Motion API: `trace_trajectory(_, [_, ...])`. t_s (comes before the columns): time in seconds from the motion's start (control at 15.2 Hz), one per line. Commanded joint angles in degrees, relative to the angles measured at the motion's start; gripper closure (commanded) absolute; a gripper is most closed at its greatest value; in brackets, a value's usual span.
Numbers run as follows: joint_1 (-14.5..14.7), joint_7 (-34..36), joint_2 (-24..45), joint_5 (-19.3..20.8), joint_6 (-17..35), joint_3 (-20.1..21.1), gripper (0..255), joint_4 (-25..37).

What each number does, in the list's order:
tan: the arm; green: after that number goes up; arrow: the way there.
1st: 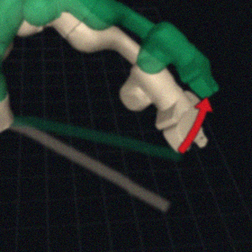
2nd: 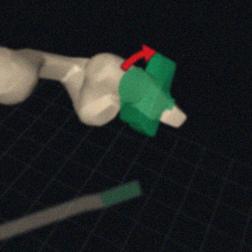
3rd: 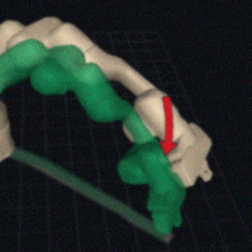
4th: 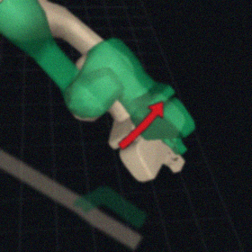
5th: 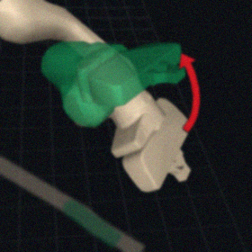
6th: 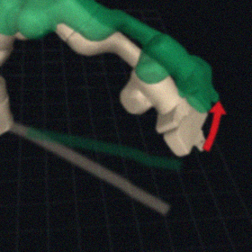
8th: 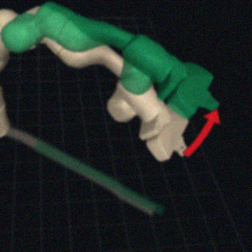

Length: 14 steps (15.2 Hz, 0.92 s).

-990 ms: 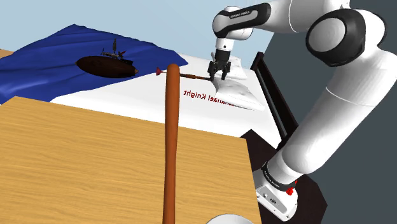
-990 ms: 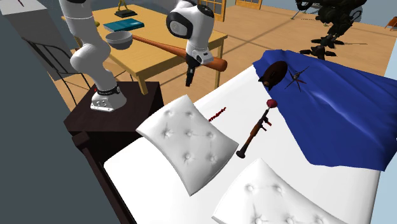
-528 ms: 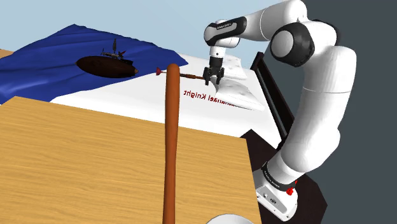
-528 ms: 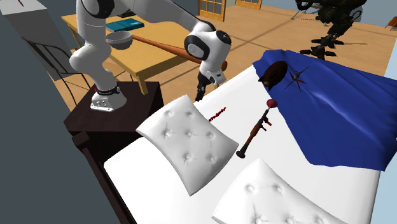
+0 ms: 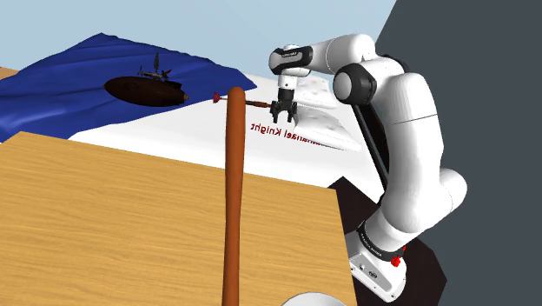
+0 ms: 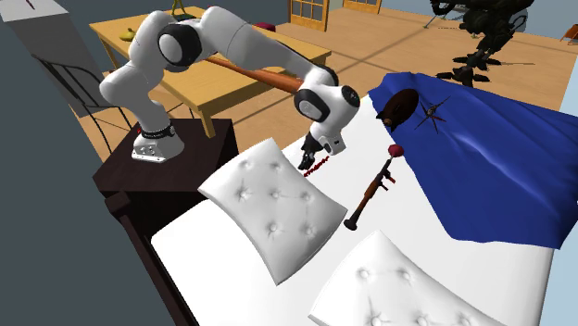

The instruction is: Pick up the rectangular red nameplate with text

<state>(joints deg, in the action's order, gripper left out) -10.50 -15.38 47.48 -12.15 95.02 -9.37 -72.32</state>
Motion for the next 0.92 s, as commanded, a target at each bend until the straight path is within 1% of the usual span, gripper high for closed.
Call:
trace_trajectory(0.0, [-1.40, 0.26, 6.64, -0.46, -2.69, 0.33, 0, 8.16])
trace_trajectory(0.07, [-1.92, 0.48, 9.23, -0.59, -3.94, 0.49, 0, 11.62])
trace_trajectory(0.66, [-2.07, 0.18, 12.82, -0.87, -0.87, 0.77, 0, 12.13])
trace_trajectory(0.73, [-2.07, 0.12, 12.70, -0.87, -0.74, 0.76, 255, 11.86])
trace_trajectory(0.86, [-2.06, 0.11, 12.68, -0.87, -0.65, 0.76, 255, 11.76])
